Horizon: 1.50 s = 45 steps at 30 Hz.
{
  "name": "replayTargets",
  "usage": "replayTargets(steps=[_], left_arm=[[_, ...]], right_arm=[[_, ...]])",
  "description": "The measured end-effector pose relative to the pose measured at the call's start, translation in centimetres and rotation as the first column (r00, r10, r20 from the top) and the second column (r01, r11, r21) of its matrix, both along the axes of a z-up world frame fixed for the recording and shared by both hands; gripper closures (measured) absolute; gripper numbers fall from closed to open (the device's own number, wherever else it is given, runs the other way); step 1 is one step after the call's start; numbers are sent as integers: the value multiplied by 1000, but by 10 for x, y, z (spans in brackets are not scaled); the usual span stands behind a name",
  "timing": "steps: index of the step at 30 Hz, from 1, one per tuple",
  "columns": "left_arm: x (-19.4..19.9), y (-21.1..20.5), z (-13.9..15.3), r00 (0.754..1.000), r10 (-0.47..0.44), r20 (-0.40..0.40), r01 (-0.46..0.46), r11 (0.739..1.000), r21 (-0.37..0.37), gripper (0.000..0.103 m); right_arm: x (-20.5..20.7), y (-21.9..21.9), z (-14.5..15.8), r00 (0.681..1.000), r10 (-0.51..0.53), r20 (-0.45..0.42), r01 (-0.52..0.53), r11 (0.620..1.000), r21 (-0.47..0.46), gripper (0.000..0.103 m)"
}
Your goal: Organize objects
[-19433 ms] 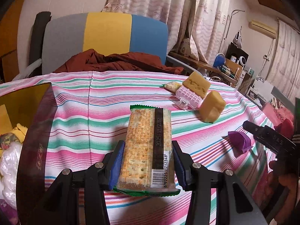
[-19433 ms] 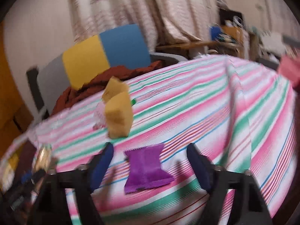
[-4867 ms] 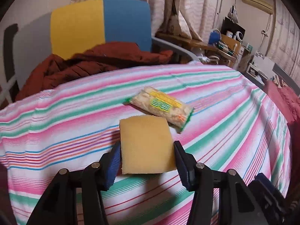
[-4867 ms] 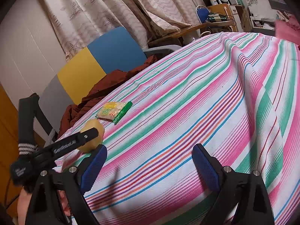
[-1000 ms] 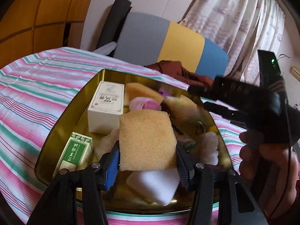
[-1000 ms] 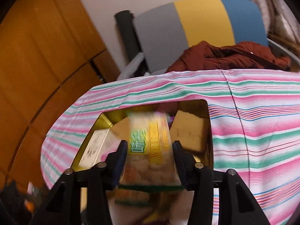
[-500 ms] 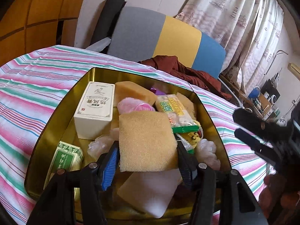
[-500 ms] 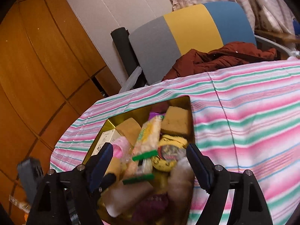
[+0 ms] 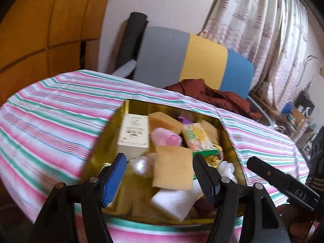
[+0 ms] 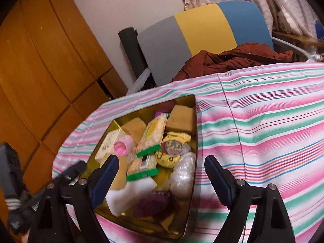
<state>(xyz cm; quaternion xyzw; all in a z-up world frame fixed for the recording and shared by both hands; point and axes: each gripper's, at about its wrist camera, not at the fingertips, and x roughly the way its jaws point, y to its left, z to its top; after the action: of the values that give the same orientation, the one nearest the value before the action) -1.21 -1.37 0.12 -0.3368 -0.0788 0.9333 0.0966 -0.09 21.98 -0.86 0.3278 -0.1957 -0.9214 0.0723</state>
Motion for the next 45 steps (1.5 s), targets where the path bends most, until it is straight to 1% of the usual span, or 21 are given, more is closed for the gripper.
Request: replayTargets(steps=[4,5,6,8,10,12,18,21,23,30,32,33,38,41,45], left_arm=[[7,-7,10,998,69,-1,-69,996,-56,34],[9,-8,12,996,84,1,-84,994,-67,34],[9,-9,13,995,101,7,-100,992,-78,34],[11,-11,16,990,135,30,-132,987,-92,34],[13,-12,17,988,144,50,-140,986,-88,34],[17,-12,21,988,147,49,-142,986,-88,34],[20,-11,29,983,177,52,-169,977,-132,34],[19,-10,30,980,187,69,-175,974,-146,34],[20,-8,31,980,189,67,-177,972,-157,34],[26,1,37,982,186,34,-175,960,-220,34],[27,3,38,983,178,34,-166,961,-220,34],[27,4,38,984,178,33,-166,961,-220,36],[28,2,42,981,193,28,-182,960,-213,36],[27,-1,43,977,214,22,-205,955,-213,36],[25,-5,42,971,237,35,-225,952,-208,36]], right_arm=[[4,-14,5,999,23,26,-24,997,74,5],[6,-18,7,999,29,29,-31,995,93,1],[6,-21,9,999,32,31,-36,993,113,0],[8,-30,14,999,31,39,-37,984,174,0],[10,-35,18,999,29,42,-38,976,213,0],[11,-40,22,999,22,49,-34,967,253,0],[11,-56,31,997,-26,66,0,929,371,0],[9,-63,32,996,-48,79,10,909,417,0],[9,-66,33,993,-71,93,23,899,437,0],[8,-67,40,986,-121,112,61,900,432,0],[8,-70,43,985,-122,120,58,900,433,0],[8,-71,43,986,-112,122,49,902,430,0],[10,-75,43,987,-101,127,36,899,437,0],[10,-73,43,985,-119,125,52,894,445,0],[9,-69,44,983,-142,120,74,891,449,0]])
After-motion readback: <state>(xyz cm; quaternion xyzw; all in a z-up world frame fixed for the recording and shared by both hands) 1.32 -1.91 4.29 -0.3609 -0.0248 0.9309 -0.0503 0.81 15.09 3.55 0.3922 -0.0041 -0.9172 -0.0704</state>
